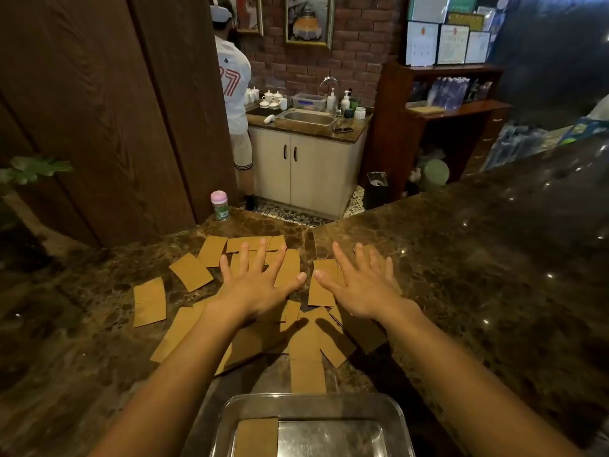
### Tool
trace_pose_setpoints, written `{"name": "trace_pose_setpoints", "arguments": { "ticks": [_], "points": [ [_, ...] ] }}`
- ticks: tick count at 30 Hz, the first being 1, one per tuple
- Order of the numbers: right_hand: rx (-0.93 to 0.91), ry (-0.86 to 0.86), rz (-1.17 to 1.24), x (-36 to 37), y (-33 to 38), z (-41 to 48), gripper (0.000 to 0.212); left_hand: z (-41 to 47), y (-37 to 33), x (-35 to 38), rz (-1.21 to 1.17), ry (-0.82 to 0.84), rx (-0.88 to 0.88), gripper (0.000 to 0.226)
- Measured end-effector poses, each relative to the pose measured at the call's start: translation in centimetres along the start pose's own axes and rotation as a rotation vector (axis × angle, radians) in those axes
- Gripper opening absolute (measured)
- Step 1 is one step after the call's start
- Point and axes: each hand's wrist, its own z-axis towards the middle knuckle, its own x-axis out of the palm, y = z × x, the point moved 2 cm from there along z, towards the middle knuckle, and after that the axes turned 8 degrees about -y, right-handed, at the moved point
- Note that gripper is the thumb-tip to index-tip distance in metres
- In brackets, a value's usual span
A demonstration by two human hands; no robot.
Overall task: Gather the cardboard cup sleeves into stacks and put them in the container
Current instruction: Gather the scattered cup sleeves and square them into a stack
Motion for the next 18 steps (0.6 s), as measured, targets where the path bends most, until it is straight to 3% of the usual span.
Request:
{"name": "trace_pose_setpoints", "arguments": {
  "ticks": [4, 10, 13, 18],
  "points": [
    [0.050, 0.064, 0.121, 1.1, -0.6, 0.3, 0.096, 0.0, 0.4, 0.8, 0.032, 0.068, -0.017, 0.114],
    [0.149, 0.175, 0.113, 3.5, -1.8, 0.4, 0.100, -1.0, 0.1, 2.9, 0.111, 0.265, 0.033, 0.115],
    [0.268, 0.302, 0.058, 4.5, -2.2, 0.0, 0.114, -1.3, -0.6, 4.0, 0.106, 0.304, 0.095, 0.119],
    [0.337, 0.336, 0.004, 5.6, -1.4, -0.4, 0.145, -1.2, -1.2, 5.4, 0.154, 0.324, 0.115, 0.122]
  ]
}}
